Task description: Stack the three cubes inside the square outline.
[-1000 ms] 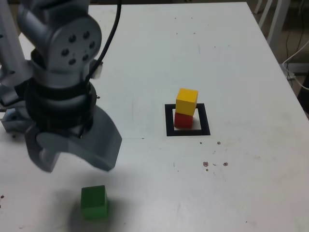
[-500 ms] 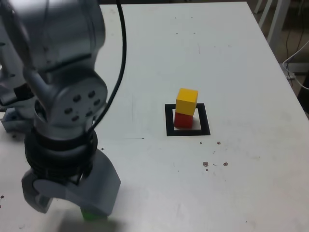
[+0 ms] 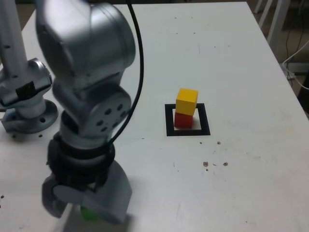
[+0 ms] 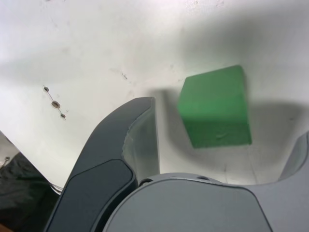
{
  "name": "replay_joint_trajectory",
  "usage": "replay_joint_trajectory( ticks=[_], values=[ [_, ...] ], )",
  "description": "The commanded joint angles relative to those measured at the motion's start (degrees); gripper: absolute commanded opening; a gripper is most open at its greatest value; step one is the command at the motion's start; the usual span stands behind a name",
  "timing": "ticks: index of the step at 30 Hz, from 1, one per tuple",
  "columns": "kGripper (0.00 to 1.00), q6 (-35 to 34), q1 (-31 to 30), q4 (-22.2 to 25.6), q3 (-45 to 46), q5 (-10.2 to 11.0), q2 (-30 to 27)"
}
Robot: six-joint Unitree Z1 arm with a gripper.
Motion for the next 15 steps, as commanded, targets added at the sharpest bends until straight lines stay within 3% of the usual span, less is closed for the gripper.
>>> replay_joint_trajectory(
  ticks=[1,9,15],
  values=[
    [0.95,0.8,0.9,-0.3,0.64,-0.31,0.3],
    [0.84,4.32,2.9,-0.68,1.83,-2.28,0.69],
    [0.55,4.96,3.2,0.06,1.41,-2.44,0.68]
  ],
)
